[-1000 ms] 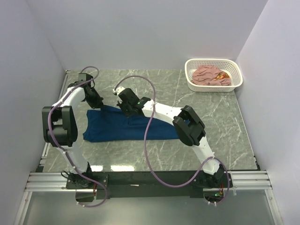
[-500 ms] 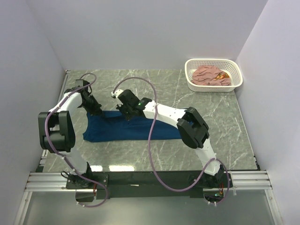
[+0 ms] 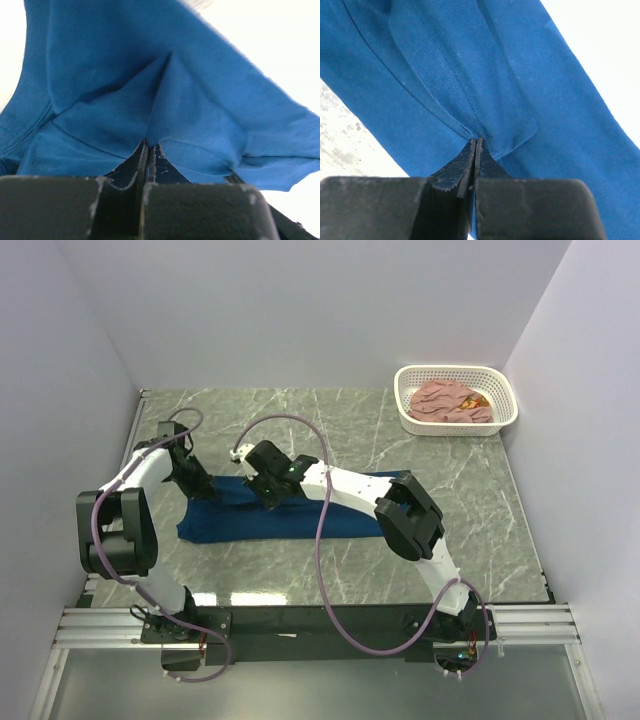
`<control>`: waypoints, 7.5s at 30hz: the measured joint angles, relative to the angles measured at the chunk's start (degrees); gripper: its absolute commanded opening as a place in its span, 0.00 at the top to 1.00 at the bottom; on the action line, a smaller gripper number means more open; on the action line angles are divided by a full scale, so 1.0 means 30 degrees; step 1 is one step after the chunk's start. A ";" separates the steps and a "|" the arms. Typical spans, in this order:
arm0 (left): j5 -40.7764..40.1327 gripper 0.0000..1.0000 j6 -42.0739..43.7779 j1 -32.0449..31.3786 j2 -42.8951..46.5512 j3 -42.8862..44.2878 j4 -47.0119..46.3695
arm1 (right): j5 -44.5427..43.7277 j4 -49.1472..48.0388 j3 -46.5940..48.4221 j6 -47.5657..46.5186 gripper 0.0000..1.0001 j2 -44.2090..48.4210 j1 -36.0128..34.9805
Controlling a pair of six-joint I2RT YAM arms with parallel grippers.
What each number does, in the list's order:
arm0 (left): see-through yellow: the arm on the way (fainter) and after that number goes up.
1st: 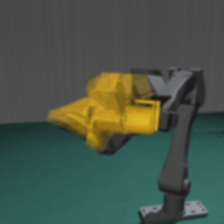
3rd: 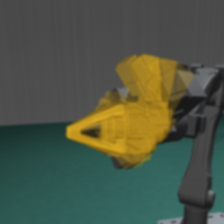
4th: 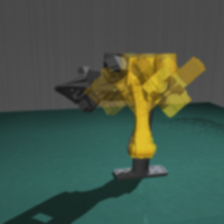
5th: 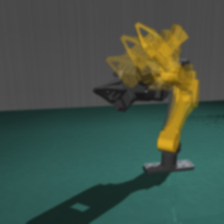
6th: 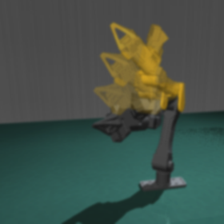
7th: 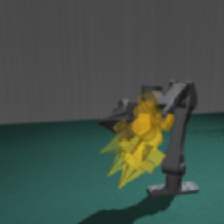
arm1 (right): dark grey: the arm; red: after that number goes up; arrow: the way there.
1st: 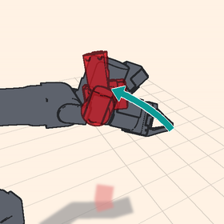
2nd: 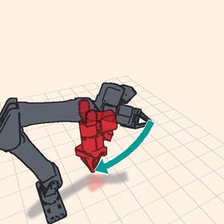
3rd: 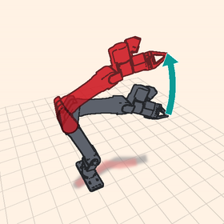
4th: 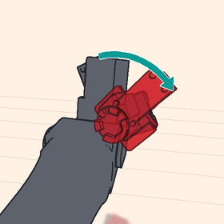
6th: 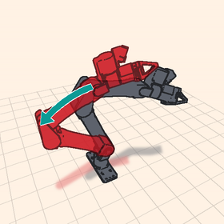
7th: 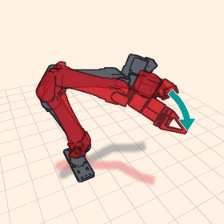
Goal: Fold and stack the t-shirts
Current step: Fold the tshirt
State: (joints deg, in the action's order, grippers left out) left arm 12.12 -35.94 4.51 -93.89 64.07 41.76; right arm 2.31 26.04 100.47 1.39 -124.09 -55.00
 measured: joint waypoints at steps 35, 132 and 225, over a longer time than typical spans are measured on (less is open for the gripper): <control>-0.1333 0.92 -0.0444 -0.1450 0.0889 -0.0699 -0.1151 | 0.4299 -0.2193 -0.1246 0.3963 0.79 0.1865 0.2798; -0.6149 0.50 -0.0255 -0.7402 -0.8145 1.0644 -0.0568 | -0.0044 0.2404 -1.4600 0.6062 0.56 1.0601 -0.1450; -0.3847 0.47 -1.0921 -1.7238 0.7941 -0.9704 0.0313 | 0.2062 -0.1129 -1.8702 1.1380 0.98 1.2043 0.0882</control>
State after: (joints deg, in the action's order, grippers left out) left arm 0.58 -68.71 -47.20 -70.06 34.96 42.70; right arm 8.49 22.65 44.36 35.53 -87.96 -52.36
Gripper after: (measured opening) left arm 0.554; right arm 0.066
